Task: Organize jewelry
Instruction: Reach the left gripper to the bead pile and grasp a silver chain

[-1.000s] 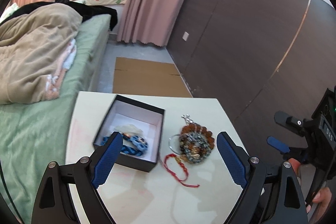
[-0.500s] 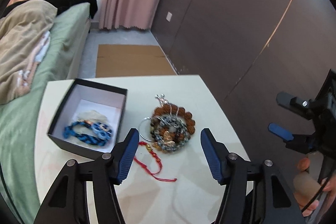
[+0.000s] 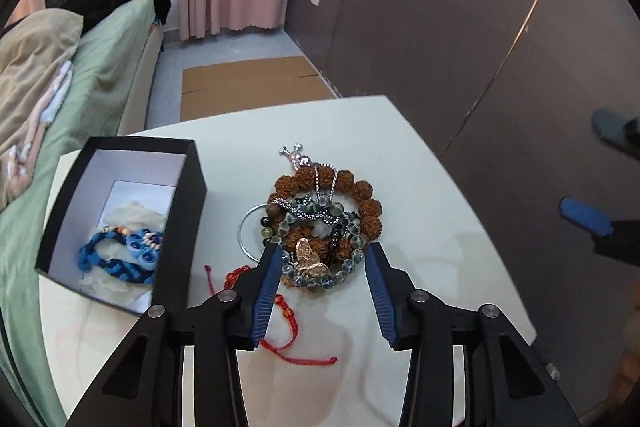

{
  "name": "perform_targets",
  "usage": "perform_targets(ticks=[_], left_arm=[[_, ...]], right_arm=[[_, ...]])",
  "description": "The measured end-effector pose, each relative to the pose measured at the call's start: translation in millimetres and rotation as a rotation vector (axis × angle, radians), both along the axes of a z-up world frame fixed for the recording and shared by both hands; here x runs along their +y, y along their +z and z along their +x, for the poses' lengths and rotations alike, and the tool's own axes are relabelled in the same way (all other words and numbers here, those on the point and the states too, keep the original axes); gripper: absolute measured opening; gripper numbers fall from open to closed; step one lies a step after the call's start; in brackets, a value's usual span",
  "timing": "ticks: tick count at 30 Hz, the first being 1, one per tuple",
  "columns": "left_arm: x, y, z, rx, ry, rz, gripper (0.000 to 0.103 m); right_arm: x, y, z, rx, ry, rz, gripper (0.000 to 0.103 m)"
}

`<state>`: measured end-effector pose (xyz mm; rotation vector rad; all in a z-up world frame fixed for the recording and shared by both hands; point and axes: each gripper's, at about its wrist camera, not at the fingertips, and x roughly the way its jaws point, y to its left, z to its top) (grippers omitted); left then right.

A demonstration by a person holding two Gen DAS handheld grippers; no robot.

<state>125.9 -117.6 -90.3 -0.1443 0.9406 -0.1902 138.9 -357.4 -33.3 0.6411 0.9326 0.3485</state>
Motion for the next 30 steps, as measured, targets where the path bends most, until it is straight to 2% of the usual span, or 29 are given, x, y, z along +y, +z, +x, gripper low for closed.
perform_targets(ticks=[3,10,13,17,19,21,24,27,28,30], left_arm=[[-7.3,-10.2,6.5,0.018,-0.014,0.036,0.038],[-11.1,-24.1,14.0,0.037,-0.006,0.095,0.038],[-9.0,-25.0,15.4,0.040,-0.005,0.066,0.038],[-4.5,-28.4,13.9,0.069,-0.005,0.070,0.038],[-2.9,-31.0,12.3,0.077,-0.007,0.071,0.028],[-1.5,-28.6,9.9,0.066,-0.006,0.065,0.023],[1.2,-21.1,6.6,0.046,0.000,0.067,0.020],[8.3,-13.4,3.2,0.041,0.011,0.022,0.018],[10.4,-9.9,2.1,0.034,0.014,0.011,0.011],[14.6,-1.3,-1.5,0.014,0.017,-0.015,0.011]], right_arm=[[-2.4,-1.4,2.8,0.007,0.000,0.004,0.103],[-7.3,-1.7,6.6,0.013,0.010,0.004,0.103],[-8.5,-2.8,6.5,0.018,0.014,0.004,0.103],[-7.6,-4.2,6.5,0.024,0.015,-0.001,0.103],[-7.1,-4.4,5.5,0.025,0.017,-0.005,0.103],[-7.4,-4.5,5.8,0.024,0.018,-0.005,0.103],[-4.8,-5.5,6.1,0.025,0.024,-0.010,0.103],[2.3,-9.3,6.4,0.035,0.044,-0.021,0.103],[4.1,-10.2,7.4,0.038,0.051,-0.024,0.103],[10.0,-13.4,7.8,0.046,0.066,-0.036,0.103]])
